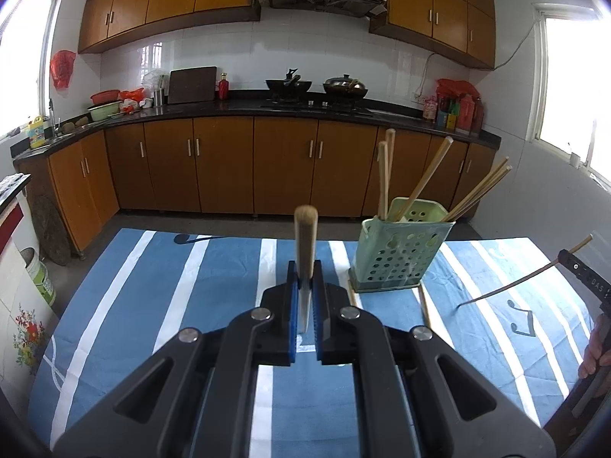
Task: Organize utensils
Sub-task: 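Lift both held chopsticks upright and carry them over the green holder, then lower both chopsticks into the green holder and open both grippers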
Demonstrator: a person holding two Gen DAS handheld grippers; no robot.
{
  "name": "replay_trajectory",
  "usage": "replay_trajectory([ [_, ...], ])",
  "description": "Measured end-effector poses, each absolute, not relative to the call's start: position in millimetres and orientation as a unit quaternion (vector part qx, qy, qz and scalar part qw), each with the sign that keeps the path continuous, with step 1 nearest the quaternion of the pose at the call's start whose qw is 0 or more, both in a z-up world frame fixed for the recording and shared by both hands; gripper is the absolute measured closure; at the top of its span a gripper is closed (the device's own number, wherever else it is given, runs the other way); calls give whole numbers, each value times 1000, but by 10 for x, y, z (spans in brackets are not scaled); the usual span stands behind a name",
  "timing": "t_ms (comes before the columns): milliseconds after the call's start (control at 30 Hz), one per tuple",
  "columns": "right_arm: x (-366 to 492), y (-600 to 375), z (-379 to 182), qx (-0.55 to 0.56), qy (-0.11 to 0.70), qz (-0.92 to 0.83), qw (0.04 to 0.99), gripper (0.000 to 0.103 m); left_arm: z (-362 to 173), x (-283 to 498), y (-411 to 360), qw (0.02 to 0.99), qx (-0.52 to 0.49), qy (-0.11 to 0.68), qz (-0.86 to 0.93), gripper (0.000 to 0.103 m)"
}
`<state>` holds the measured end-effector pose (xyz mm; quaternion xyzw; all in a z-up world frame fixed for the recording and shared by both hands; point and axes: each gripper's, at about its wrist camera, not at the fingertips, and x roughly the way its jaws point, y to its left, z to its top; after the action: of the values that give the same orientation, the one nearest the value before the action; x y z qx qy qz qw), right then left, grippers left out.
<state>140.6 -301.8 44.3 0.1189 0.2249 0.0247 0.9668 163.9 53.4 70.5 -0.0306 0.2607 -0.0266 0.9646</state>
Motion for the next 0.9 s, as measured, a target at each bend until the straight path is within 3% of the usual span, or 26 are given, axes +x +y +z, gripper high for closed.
replay_trajectory([
  [567, 1424, -2681, 1316, 131, 110, 104, 980, 95, 1574, 1649, -132, 975, -38, 174, -131, 95],
  [900, 1706, -2581, 1698, 137, 35, 101, 985, 95, 2060, 1974, -453, 989, -35, 98, -101, 95],
])
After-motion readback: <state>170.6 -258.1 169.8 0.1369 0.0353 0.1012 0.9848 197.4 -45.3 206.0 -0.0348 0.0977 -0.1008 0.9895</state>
